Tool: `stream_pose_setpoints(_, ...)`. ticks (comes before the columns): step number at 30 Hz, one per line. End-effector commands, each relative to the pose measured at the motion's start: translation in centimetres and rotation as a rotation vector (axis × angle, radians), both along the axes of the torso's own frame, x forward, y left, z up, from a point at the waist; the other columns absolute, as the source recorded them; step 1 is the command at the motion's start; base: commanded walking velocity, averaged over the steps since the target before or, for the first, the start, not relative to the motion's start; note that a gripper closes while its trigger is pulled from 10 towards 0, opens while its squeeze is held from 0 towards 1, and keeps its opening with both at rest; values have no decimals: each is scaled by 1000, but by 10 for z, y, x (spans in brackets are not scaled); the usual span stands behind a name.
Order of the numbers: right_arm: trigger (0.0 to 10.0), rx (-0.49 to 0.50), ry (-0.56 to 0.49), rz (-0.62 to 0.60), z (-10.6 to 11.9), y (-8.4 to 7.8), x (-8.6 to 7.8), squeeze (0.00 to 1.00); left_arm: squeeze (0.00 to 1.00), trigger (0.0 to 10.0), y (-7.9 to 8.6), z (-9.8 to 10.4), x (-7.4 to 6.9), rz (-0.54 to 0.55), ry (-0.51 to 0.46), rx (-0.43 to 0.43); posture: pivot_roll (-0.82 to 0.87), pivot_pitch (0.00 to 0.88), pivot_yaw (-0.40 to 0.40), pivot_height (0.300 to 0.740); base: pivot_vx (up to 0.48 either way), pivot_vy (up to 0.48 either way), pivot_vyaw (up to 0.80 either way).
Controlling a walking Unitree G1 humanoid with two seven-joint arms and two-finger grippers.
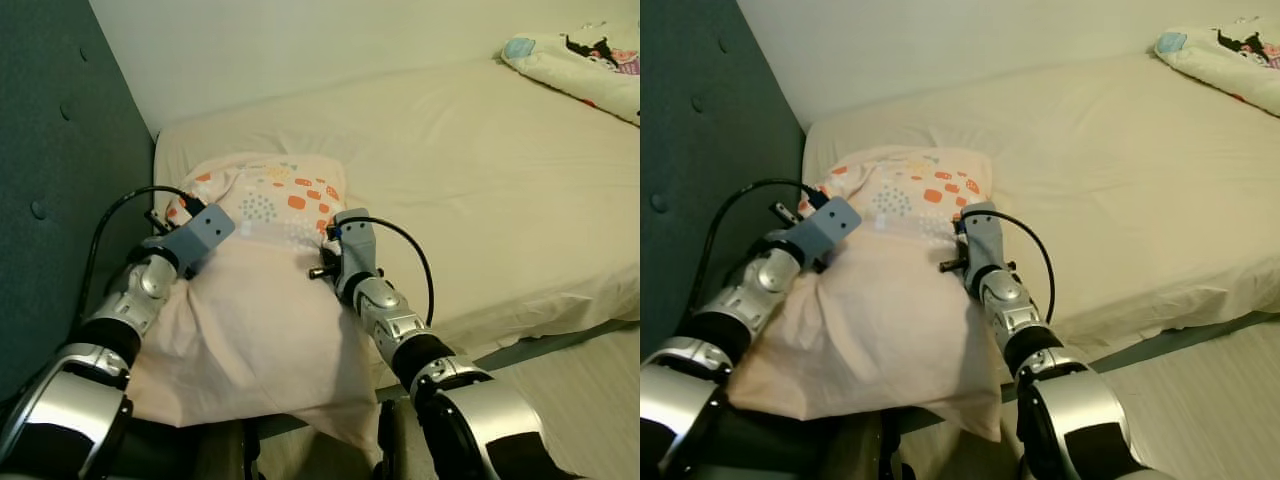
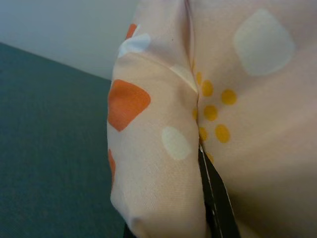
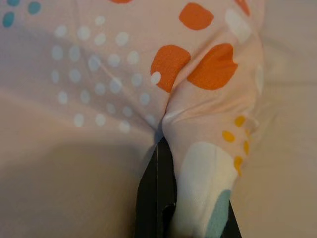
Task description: Clean up the room
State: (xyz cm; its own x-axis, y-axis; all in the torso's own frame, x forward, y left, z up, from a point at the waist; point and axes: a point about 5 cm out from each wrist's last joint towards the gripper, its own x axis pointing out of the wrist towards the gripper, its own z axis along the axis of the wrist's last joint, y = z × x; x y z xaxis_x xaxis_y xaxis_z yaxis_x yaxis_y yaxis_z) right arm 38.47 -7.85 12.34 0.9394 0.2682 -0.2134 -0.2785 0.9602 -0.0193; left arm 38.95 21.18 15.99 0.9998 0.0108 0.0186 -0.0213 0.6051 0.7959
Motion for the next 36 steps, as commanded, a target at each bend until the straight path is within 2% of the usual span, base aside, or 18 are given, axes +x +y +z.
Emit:
stream_pose_setpoints(1, 10000, -38, 116, -129, -31, -29, -10, 0, 0, 10000, 44, -5, -10, 223, -24, -22, 81, 294, 16, 601, 0, 0, 0)
stream_pose_setpoints(3, 10000, -38, 118, -125, -31, -28, -11, 0, 0, 10000, 47, -3, -10, 244, -36, -41, 80, 300, 16, 601, 0, 0, 0)
stream_pose_setpoints(8, 10000, -15, 80, -134, -23, -27, -6, 0, 0, 10000, 57, 17, -8, 306, -121, -88, 78, 304, 15, 601, 0, 0, 0)
stream_pose_setpoints(11, 10000, -8, 21, -120, -5, -22, 2, 0, 0, 10000, 77, 46, -8, 368, -222, -124, 74, 303, 24, 601, 0, 0, 0)
stream_pose_setpoints(12, 10000, -8, 21, -120, -5, -22, 2, 0, 0, 10000, 77, 46, -8, 368, -222, -124, 74, 303, 24, 601, 0, 0, 0)
stream_pose_setpoints(13, 10000, -9, -17, -105, 9, -16, 7, 0, 0, 10000, 92, 62, -13, 342, -278, -136, 78, 301, 21, 601, 0, 0, 0)
stream_pose_setpoints(14, 10000, -9, -17, -105, 9, -16, 7, 0, 0, 10000, 92, 62, -13, 342, -278, -136, 78, 301, 21, 601, 0, 0, 0)
stream_pose_setpoints(16, 10000, -8, -40, -90, 18, -11, 11, 0, 0, 10000, 100, 70, -20, 300, -309, -122, 91, 301, 12, 601, 0, 0, 0)
stream_pose_setpoints(22, 10000, -49, -89, -16, 34, 7, 14, 0, 0, 10000, 115, 87, -34, 278, -379, -80, 113, 301, -4, 601, 0, 0, 0)
stream_pose_setpoints(25, 10000, -78, -153, 74, 55, 31, 16, 0, 0, 10000, 129, 112, -49, 268, -431, 1, 122, 302, -10, 601, 0, 0, 0)
stream_pose_setpoints(32, 10000, -119, -112, 114, 50, 40, 13, 0, 0, 10000, 139, 125, -68, 269, -439, 35, 141, 301, -15, 601, 0, 0, 0)
stream_pose_setpoints(33, 10000, -143, -70, 133, 39, 40, 10, 0, 0, 10000, 135, 123, -76, 263, -430, 4, 151, 302, -17, 601, 0, 0, 0)
stream_pose_setpoints(35, 10000, -173, -48, 144, 30, 39, 7, 0, 0, 10000, 125, 115, -81, 233, -407, -27, 155, 302, -17, 601, 0, 0, 0)
stream_pose_setpoints(36, 10000, -173, -48, 144, 30, 39, 7, 0, 0, 10000, 125, 115, -81, 233, -407, -27, 155, 302, -17, 601, 0, 0, 0)
